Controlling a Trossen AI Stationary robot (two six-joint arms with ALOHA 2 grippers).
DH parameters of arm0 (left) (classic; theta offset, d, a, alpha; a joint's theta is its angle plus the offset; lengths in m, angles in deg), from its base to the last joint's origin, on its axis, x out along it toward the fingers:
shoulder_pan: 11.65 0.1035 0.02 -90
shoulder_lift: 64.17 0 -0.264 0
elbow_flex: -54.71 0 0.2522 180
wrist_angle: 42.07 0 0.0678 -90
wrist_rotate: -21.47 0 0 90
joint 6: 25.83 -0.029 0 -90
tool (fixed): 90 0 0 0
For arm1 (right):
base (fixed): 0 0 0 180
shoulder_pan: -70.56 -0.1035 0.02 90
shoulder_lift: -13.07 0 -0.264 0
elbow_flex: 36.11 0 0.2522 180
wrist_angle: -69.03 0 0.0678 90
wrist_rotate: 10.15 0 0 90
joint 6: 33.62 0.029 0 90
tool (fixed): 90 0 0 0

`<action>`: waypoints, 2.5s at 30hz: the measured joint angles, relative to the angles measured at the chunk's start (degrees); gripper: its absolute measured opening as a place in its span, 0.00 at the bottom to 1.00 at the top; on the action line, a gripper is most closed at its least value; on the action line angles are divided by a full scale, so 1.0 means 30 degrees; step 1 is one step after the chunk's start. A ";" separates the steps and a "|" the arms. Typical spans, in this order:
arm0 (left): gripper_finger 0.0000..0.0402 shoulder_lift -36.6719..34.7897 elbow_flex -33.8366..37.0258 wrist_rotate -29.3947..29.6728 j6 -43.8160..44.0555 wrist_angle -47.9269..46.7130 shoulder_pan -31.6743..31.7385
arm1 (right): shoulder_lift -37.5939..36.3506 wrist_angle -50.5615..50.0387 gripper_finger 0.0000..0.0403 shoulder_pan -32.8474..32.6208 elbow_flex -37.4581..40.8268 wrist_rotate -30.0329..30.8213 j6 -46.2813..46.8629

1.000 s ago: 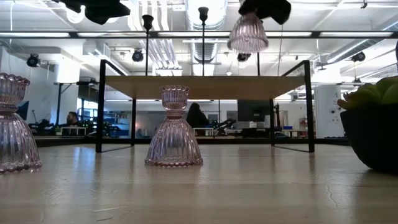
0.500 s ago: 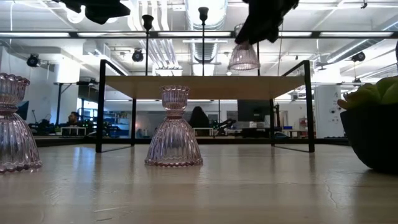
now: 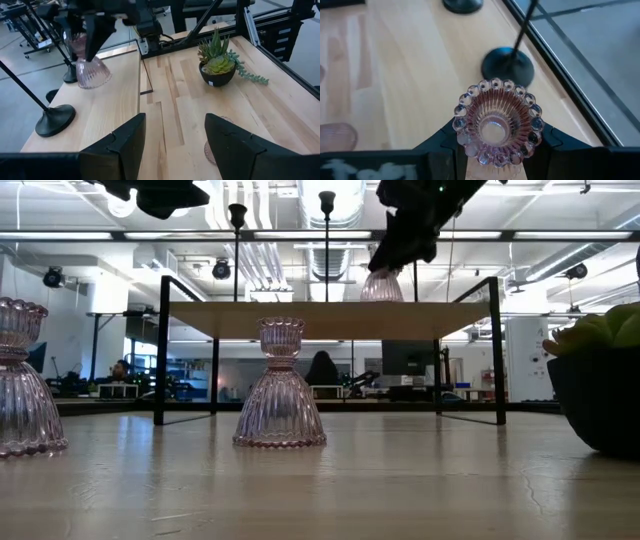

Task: Pick & Place candle stick holders
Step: Put the right pink glass candle holder on the shelf

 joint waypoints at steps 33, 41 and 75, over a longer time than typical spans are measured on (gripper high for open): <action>0.52 0.0000 0.0000 0.0000 0.0022 -0.0007 -0.0007 | 0.0857 0.0308 0.31 0.1344 0.0066 -0.0588 -0.0272; 0.52 0.0000 0.0000 0.0000 0.0022 -0.0007 -0.0007 | 0.0864 0.0313 0.35 0.1344 0.0066 -0.0576 0.0454; 0.52 0.0000 0.0000 0.0000 0.0017 -0.0007 0.0000 | 0.0762 -0.0677 0.37 0.0477 0.0095 0.0791 0.3316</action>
